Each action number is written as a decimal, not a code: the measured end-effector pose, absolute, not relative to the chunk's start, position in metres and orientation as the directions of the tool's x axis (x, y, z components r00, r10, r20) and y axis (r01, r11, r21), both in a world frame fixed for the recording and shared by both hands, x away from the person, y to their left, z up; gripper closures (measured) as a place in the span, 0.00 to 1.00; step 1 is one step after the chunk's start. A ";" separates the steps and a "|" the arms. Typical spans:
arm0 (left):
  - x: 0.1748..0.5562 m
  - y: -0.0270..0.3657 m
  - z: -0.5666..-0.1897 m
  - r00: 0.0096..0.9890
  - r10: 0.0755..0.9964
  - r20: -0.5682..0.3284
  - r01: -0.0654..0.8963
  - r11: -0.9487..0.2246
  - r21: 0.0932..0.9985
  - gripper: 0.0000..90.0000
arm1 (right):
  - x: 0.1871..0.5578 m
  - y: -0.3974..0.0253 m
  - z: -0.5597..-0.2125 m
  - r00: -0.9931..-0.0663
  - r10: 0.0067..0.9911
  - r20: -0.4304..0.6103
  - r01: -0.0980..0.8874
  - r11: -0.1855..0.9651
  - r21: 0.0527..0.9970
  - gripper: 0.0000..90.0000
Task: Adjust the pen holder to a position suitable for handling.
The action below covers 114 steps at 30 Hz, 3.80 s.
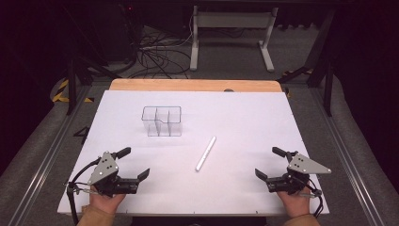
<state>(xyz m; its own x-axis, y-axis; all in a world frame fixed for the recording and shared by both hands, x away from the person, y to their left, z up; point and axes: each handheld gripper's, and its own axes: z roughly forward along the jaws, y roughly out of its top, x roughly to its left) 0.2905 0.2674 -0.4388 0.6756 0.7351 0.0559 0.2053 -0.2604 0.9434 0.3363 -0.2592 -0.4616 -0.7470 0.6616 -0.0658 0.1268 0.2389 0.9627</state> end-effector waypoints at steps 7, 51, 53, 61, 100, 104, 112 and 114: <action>0.298 0.257 -0.429 0.693 0.720 0.025 0.235 -0.258 0.937 0.04 | 0.342 -0.263 -0.468 -0.745 0.667 -0.016 0.174 0.218 0.960 0.00; 0.336 0.182 -0.394 0.783 0.617 -0.079 0.319 -0.288 0.903 0.06 | 0.342 -0.262 -0.470 -0.751 0.660 -0.014 0.177 0.223 0.959 0.00; 0.336 0.180 -0.392 0.782 0.617 -0.090 0.335 -0.295 0.895 0.06 | 0.342 -0.262 -0.470 -0.750 0.661 -0.016 0.178 0.224 0.958 0.00; 0.343 0.162 -0.387 0.773 0.624 -0.117 0.400 -0.335 0.853 0.14 | 0.342 -0.262 -0.470 -0.753 0.657 -0.019 0.176 0.229 0.957 0.00; 0.403 0.094 -0.410 0.730 0.680 -0.070 0.510 -0.474 0.718 0.16 | 0.342 -0.261 -0.471 -0.766 0.643 -0.018 0.175 0.234 0.956 0.01; 0.406 0.088 -0.411 0.730 0.679 -0.076 0.512 -0.470 0.719 0.16 | 0.342 -0.261 -0.471 -0.767 0.642 -0.019 0.173 0.235 0.956 0.01; 0.410 0.075 -0.413 0.720 0.689 -0.074 0.532 -0.481 0.697 0.17 | 0.342 -0.262 -0.471 -0.768 0.640 -0.020 0.172 0.235 0.957 0.01; 0.411 0.075 -0.413 0.724 0.685 -0.084 0.534 -0.479 0.696 0.20 | 0.342 -0.262 -0.471 -0.768 0.641 -0.019 0.172 0.235 0.956 0.01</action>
<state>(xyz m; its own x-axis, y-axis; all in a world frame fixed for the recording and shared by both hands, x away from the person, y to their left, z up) 0.4113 0.0748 -0.4130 0.7237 0.6850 -0.0841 0.5344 -0.4792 0.6963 0.3415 -0.2617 -0.4705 -0.7676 0.6406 -0.0193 0.1724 0.2354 0.9565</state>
